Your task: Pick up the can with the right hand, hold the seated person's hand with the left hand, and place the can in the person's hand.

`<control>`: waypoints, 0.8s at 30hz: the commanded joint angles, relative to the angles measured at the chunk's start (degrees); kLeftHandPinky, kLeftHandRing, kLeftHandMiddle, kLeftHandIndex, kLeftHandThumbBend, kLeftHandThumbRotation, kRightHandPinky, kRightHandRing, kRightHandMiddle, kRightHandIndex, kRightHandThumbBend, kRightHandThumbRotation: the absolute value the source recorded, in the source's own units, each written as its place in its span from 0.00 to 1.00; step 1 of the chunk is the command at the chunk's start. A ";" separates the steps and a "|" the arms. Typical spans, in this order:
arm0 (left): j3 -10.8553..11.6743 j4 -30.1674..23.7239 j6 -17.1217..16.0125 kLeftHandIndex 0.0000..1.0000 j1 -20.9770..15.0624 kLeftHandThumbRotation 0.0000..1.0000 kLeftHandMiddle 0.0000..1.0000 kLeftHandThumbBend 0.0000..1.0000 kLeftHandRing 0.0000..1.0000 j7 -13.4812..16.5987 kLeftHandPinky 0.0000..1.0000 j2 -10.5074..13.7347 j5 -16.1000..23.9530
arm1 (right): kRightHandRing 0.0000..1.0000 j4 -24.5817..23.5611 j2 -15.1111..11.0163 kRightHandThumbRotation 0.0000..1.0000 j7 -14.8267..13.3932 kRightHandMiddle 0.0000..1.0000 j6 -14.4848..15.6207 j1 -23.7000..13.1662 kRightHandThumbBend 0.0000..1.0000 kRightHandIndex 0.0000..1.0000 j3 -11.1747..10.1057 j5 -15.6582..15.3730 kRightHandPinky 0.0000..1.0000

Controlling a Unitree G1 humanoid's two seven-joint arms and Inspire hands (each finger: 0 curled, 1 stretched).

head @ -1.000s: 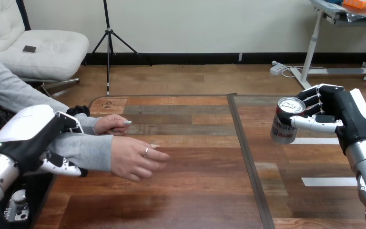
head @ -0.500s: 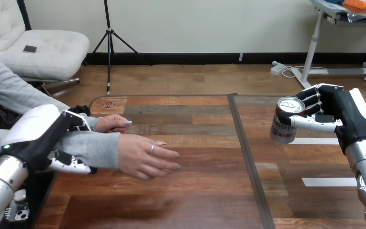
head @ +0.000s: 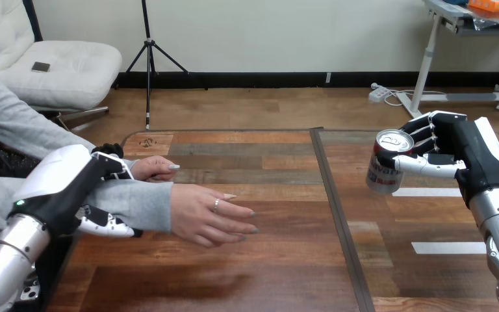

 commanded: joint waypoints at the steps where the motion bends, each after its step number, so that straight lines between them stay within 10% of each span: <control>1: -0.16 -4.76 -0.36 0.44 -3.67 0.00 0.41 0.73 0.34 1.53 0.30 -2.30 -0.70 | 0.37 -3.61 0.87 0.00 -0.34 0.42 -1.88 -4.36 0.70 0.45 -0.53 1.45 0.35; 24: -0.23 -4.93 0.25 0.44 -4.62 0.00 0.42 0.70 0.36 1.88 0.32 -5.76 -0.95 | 0.36 -3.21 2.33 0.00 0.19 0.41 -3.81 -3.89 0.69 0.45 -0.10 1.75 0.33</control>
